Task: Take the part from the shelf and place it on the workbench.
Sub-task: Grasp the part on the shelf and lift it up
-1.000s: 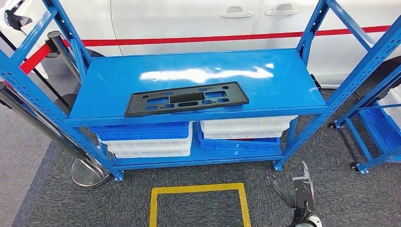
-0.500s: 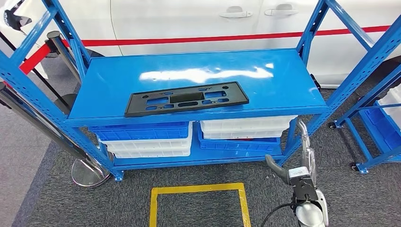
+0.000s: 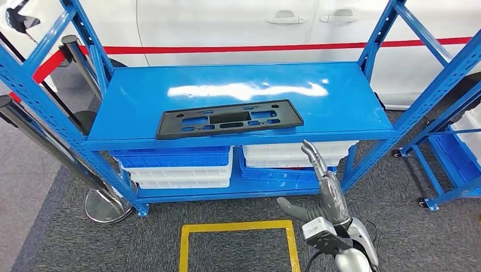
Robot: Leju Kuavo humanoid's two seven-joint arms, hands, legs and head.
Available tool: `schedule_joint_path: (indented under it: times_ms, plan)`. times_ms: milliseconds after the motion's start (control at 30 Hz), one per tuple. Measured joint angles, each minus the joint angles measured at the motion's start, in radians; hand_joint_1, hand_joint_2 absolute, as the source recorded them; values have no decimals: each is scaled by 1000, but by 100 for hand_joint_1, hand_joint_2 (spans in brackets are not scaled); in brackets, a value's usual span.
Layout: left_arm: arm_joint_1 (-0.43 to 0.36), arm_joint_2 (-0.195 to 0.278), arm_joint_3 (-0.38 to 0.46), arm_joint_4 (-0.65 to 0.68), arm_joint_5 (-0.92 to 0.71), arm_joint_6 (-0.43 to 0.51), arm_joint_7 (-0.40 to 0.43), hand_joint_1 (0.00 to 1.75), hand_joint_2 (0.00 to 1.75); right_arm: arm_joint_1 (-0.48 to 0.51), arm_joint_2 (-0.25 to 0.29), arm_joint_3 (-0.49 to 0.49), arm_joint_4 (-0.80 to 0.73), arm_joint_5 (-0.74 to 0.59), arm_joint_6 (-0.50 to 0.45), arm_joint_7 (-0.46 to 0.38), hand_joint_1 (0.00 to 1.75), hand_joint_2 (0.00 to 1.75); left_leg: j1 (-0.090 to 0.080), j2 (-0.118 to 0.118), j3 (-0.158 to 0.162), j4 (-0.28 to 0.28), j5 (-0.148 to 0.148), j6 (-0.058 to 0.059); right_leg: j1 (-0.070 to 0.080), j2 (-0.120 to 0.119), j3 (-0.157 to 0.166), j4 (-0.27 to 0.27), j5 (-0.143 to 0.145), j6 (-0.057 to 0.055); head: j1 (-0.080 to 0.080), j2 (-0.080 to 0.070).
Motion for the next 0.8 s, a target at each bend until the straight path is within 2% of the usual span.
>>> schedule_joint_path:
  times_ms: [67, 100, 133, 167, 200, 267, 300, 400, 467, 500, 567, 600, 633, 667, 733, 800]
  plan:
    - [0, -5, 8, 0, -4, 3, 0, 0, 0, -1, -8, 33, -1, 63, -27, 21, 0, 175, -2, 1, -3, -1, 2, 3, 0, 0, -63, 126, -58, 1, 2, 0]
    - [1, -6, 12, 0, -6, 4, 0, 0, 0, -1, -12, 49, -1, 93, -41, 31, 0, 175, -2, 1, -4, 0, 2, 3, -1, -1, -86, 170, -67, 2, 2, 0]
    - [1, -8, 15, 0, -8, 5, 0, 0, 0, -2, -16, 66, -1, 125, -57, 42, 0, 175, -2, 1, -4, 1, 1, 1, -1, -1, -93, 180, -57, 3, 2, 0]
    - [1, -10, 18, 0, -10, 6, 1, 0, 0, -3, -20, 82, -1, 156, -72, 53, 0, 175, -2, 0, -3, 3, -1, -1, -1, -1, -81, 150, -28, 2, 2, 0]
    - [1, -12, 22, 0, -12, 7, 1, 0, 0, -5, -23, 99, -1, 188, -87, 63, 0, 175, -1, -1, -1, 7, -4, -5, -2, -3, -52, 86, 13, 1, 2, 0]
    - [0, -16, 29, 0, -17, 9, 2, 0, 0, -12, -29, 127, -1, 249, -117, 83, 0, 175, -2, -2, -2, 15, -11, -15, 1, -5, 3, -33, 59, -7, 2, 0]
    - [0, -17, 32, 0, -19, 10, 2, 0, 0, -15, -31, 140, -1, 280, -132, 94, 0, 175, -4, -3, -4, 18, -14, -21, 3, -5, 15, -62, 65, -12, 2, 0]
    - [-1, -19, 36, 0, -26, 15, 4, 0, 0, -20, -32, 168, 4, 372, -171, 122, 0, 175, -5, -2, -8, 19, -18, -39, 6, -2, 16, -74, 64, -30, 1, 0]
    - [-1, -20, 38, 0, -31, 17, 6, 0, 0, -27, -31, 184, 14, 428, -196, 140, 0, 175, -2, -2, -19, 49, -41, -51, 2, -3, 19, -80, 66, -42, -1, 0]
    - [-1, -20, 38, 0, -35, 18, 7, 0, 0, -32, -27, 193, 23, 460, -211, 152, 0, 175, 0, -2, -39, 94, -68, -57, 0, -5, 20, -82, 67, -47, -3, 0]
    - [-1, -20, 38, 0, -43, 19, 10, 0, 0, -39, -17, 209, 49, 524, -242, 176, 0, 175, 4, -2, -101, 222, -129, -65, 1, -8, 20, -82, 65, -53, -6, 0]
    - [-1, -20, 38, 0, -47, 19, 11, 0, 0, -41, -12, 215, 64, 554, -257, 188, 0, 175, 6, -2, -128, 275, -145, -68, 1, -9, 20, -81, 65, -53, -6, 0]
    - [0, -20, 38, 0, -50, 19, 12, 0, 0, -43, -6, 221, 79, 581, -270, 199, 0, 175, 7, -2, -141, 297, -142, -70, 2, -9, 20, -81, 64, -54, -6, 0]
    - [0, -20, 38, 0, -53, 19, 13, 0, 0, -47, 0, 228, 95, 607, -283, 211, 0, 175, 9, -2, -136, 281, -120, -70, 1, -9, 21, -80, 63, -54, -6, 0]
    - [-1, -20, 38, 0, -62, 18, 15, 0, 0, -61, 14, 243, 131, 664, -311, 238, 0, 175, 11, -2, -82, 156, -45, -67, 0, -6, 25, -79, 61, -51, -6, 0]
    - [-2, -20, 38, 0, -73, 15, 17, 0, 0, -74, 28, 257, 164, 723, -341, 268, 0, 175, 8, -3, -34, 46, -5, -60, 3, -5, 25, -77, 60, -41, -5, 0]
